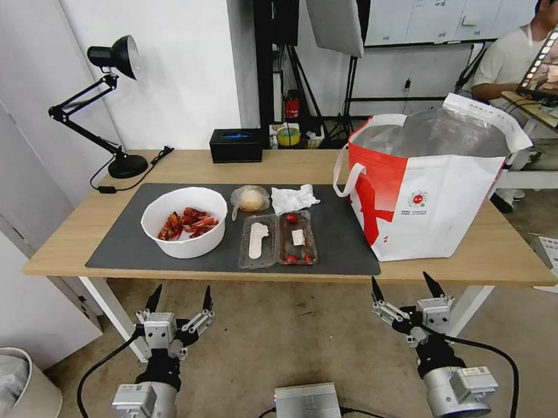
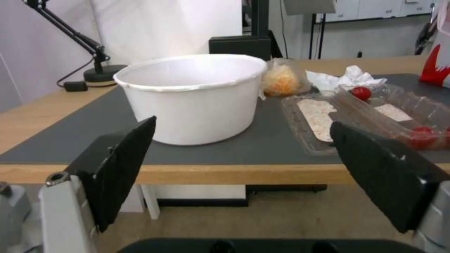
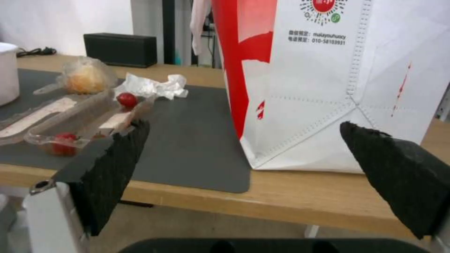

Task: Pick up the trash from the table and place it into the takeout bag.

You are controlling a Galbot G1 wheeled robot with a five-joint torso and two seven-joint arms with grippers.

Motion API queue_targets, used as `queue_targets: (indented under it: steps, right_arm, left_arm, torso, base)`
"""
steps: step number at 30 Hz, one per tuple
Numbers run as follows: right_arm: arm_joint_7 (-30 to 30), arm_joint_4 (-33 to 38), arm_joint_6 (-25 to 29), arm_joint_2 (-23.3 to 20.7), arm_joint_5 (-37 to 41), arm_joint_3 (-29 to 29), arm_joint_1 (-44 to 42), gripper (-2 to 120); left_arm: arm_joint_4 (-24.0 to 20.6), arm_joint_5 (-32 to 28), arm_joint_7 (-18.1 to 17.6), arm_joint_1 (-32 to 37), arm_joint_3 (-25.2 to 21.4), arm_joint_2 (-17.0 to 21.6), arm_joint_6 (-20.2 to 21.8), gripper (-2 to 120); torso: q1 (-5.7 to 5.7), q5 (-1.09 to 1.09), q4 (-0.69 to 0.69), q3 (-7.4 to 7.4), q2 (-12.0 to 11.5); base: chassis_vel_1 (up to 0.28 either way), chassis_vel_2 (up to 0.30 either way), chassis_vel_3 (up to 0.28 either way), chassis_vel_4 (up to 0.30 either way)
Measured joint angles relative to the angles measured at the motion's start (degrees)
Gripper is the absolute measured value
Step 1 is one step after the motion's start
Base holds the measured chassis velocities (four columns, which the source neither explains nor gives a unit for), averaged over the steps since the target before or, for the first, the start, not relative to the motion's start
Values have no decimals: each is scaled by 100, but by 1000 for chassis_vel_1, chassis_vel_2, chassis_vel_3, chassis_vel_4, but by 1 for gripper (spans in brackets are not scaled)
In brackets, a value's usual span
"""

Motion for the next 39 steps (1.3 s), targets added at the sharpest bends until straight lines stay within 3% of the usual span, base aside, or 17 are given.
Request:
queue_targets:
  steps: [19,22,24,29,30,39]
  right_arm:
    - [0,0,-3,-6,2,-1,2,100]
    - [7,-8,-42,-83,34,-7,21,100]
    - [97,-105,-323,-536,233,-36,160,100]
    - [224,-231,-707,-1145,508,-78,356,100]
    - [247,-385,-743,-1493,668,-109,454,100]
    - [187,-295,-750,-1434,683,-160,258,100]
  left_arm:
    - [4,-21,-14,-13,9,0,16,100]
    - [43,-171,-149,-109,117,0,219,100]
    - [145,-529,-468,-354,400,2,717,100]
    - [270,-957,-850,-644,740,2,1316,100]
    - [418,-1300,-1140,-863,1030,4,1663,100]
    - [340,-1522,-1219,-767,1030,42,1871,100]
  torso:
    - [0,1,0,0,0]
    - [0,2,0,0,0]
    - [0,1,0,0,0]
    - [1,1,1,0,0]
    - [2,0,-1,0,0]
    - [2,0,0,0,0]
  base:
    - [0,0,0,0]
    - [0,0,0,0]
    - [0,0,0,0]
    - [0,0,0,0]
    - [0,0,0,0]
    - [0,0,0,0]
